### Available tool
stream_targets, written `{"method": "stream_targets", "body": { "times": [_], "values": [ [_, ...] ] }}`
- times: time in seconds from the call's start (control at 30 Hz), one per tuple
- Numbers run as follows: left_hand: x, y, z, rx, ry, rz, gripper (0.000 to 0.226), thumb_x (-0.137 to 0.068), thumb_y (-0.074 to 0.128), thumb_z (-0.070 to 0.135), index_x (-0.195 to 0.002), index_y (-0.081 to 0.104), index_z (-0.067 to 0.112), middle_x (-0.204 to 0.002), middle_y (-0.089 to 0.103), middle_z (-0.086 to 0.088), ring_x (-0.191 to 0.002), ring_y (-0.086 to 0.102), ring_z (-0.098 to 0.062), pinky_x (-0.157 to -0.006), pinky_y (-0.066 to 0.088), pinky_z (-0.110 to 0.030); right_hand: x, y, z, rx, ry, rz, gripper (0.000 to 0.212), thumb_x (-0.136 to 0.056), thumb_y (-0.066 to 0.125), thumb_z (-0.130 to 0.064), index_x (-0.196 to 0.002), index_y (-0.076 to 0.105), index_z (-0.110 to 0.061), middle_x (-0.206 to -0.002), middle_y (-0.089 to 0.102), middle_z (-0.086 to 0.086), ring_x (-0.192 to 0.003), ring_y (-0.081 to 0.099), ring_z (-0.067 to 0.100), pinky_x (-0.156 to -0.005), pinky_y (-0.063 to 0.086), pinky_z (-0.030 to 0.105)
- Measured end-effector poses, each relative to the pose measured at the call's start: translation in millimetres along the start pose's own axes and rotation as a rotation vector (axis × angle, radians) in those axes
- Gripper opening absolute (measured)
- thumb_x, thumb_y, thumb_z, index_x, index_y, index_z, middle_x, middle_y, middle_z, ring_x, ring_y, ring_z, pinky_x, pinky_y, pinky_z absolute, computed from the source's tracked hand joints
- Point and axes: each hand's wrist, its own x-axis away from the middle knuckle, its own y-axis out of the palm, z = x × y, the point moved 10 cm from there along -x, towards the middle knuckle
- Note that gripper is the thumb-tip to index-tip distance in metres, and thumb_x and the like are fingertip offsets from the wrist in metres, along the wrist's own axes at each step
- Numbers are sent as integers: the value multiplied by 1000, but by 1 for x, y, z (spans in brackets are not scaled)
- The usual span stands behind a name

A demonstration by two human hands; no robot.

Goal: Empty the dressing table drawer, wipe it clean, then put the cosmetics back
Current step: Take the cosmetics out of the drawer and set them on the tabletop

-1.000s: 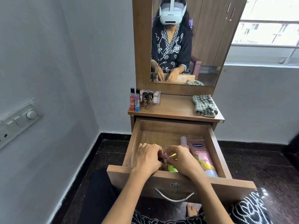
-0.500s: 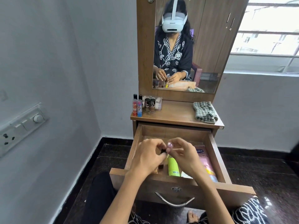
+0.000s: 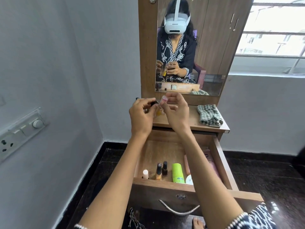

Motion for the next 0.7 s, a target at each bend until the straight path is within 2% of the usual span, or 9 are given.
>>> {"method": "stream_targets", "body": {
  "times": [0.1,0.17,0.27,0.37,0.47,0.57,0.63,0.7],
  "values": [
    [-10,7,-18,-48,-32,54,20,-81,69,12,-100,71,9,-97,65,-6,-80,58,-6,-70,46,-3,-10,14,20,32,38,7,17,-87,65,-15,-101,56,-20,-87,61,-13,-75,62,3,-64,53,15],
    [-10,12,-35,-58,-91,79,20,-82,68,10,-101,71,8,-98,64,-5,-81,56,-5,-68,43,0,-12,25,36,51,74,-12,15,-89,62,-13,-102,56,-18,-90,63,-7,-74,62,2,-59,50,11],
    [-8,18,-54,-60,-174,120,18,-83,65,6,-101,70,5,-95,61,-3,-79,54,-4,-66,42,2,-14,36,56,71,128,-16,13,-92,57,-8,-101,57,-17,-95,65,2,-76,65,11,-60,54,21],
    [-6,22,-70,21,-259,167,11,-84,64,3,-93,69,1,-86,56,3,-72,55,-2,-61,41,1,-16,41,65,116,135,-14,16,-93,53,-3,-100,58,-18,-95,64,-1,-86,65,15,-72,58,34],
    [-3,26,-83,91,-328,199,6,-85,61,2,-88,67,2,-79,52,8,-69,53,12,-59,39,1,-17,45,64,204,51,-29,18,-93,50,0,-100,58,-15,-97,63,4,-90,61,18,-77,55,36],
    [-3,30,-88,85,-313,193,8,-86,59,-1,-89,66,1,-85,54,2,-74,52,17,-61,39,2,-15,47,63,275,-12,-37,22,-92,45,2,-102,58,-12,-99,62,6,-91,60,19,-75,52,29],
    [-1,31,-93,100,-311,185,10,-87,57,-3,-88,65,3,-85,54,5,-76,52,18,-65,39,2,-14,48,66,272,-26,-49,22,-92,44,3,-102,58,-11,-102,62,7,-90,60,18,-75,52,27],
    [-1,33,-95,26,-275,139,14,-88,54,1,-92,67,3,-94,58,1,-86,52,4,-75,34,-4,-12,50,67,295,-50,-59,21,-94,43,1,-105,58,-9,-107,62,9,-92,60,18,-78,53,30]
  ]
}}
